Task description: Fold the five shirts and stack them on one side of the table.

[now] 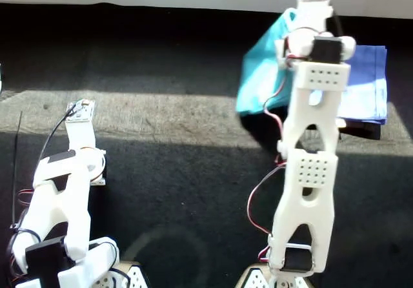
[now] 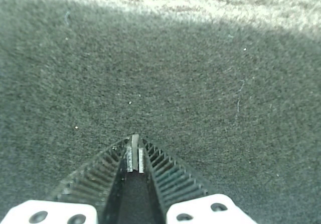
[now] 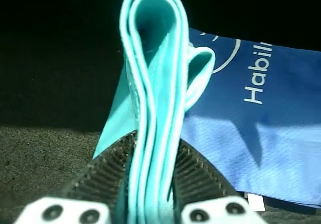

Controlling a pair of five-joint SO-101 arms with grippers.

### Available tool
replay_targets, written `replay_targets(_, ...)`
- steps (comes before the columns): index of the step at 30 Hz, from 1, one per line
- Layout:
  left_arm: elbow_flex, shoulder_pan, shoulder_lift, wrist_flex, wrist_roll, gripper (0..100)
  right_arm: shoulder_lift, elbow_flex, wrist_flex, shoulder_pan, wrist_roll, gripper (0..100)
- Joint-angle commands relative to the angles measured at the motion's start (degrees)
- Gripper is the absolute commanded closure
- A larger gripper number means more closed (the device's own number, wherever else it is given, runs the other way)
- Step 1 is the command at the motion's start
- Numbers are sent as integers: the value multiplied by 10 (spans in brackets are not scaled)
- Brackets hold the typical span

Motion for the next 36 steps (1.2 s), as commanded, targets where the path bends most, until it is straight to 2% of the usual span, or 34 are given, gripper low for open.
replay_targets(1,1,-1,1,-19,-2,990,-75,-25,-22,50,33,992)
replay_targets(11,1,-1,1,-18,-2,990,-106,185,-196,142,83,992)
replay_targets(22,1,-1,1,-18,-2,990,-104,407,-445,179,86,992)
replay_targets(31,1,-1,1,-18,-2,990,-104,470,-475,182,88,992)
replay_targets(36,1,-1,1,-18,-2,990,-104,474,-522,190,161,992)
